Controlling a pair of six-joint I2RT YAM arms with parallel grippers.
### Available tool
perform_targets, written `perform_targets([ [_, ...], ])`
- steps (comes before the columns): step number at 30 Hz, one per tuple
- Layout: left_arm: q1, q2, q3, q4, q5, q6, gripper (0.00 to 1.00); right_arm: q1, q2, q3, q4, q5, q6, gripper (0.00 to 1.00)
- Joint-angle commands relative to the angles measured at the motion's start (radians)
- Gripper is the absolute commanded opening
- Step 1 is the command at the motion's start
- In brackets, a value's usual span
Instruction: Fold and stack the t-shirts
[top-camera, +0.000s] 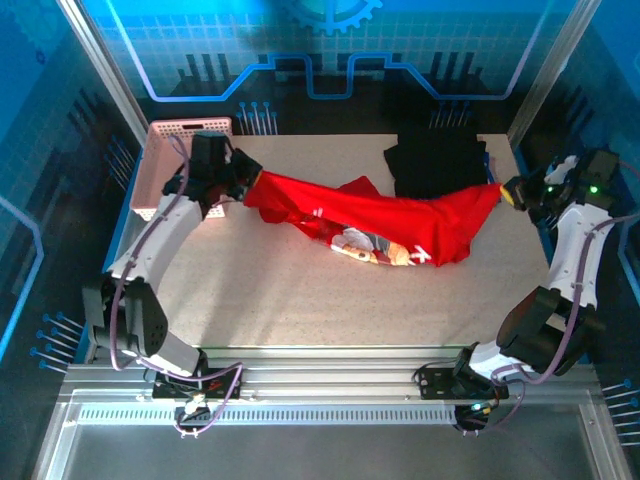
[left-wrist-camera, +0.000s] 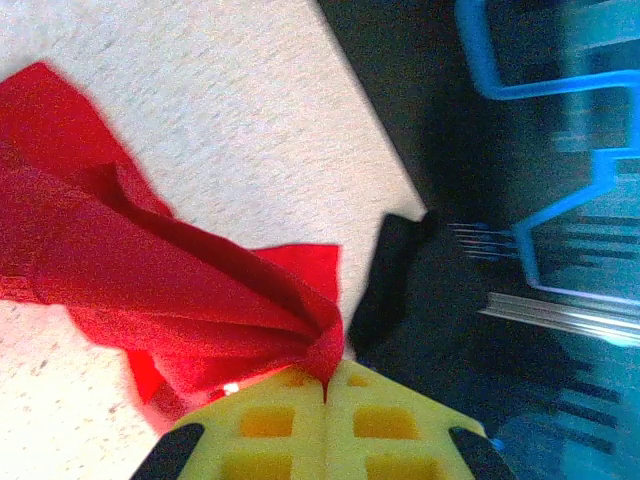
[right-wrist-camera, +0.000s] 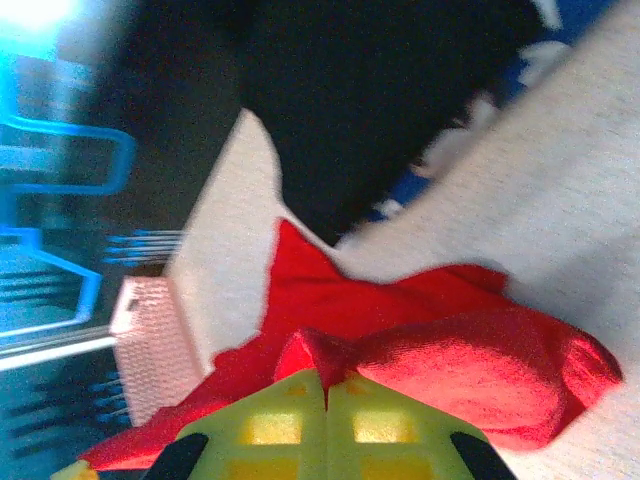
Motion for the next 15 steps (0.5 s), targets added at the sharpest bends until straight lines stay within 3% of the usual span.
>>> perform_targets([
  [1, 0.064, -0.068, 0.091, -0.010, 0.073, 0.093, 0.00, -0.014, -0.001, 0.129, 0.159, -0.157, 0.136, 0.00],
  [9, 0.262, -0.053, 0.336, 0.003, 0.219, 0.162, 0.00, -0.122, 0.023, 0.531, 0.252, -0.145, 0.348, 0.00],
  [13, 0.322, 0.038, 0.494, 0.028, 0.370, 0.177, 0.00, -0.181, 0.010, 0.613, 0.327, -0.128, 0.428, 0.00],
  [15, 0.350, 0.069, 0.488, 0.126, 0.475, 0.133, 0.00, -0.193, -0.003, 0.628, 0.316, -0.118, 0.408, 0.00],
])
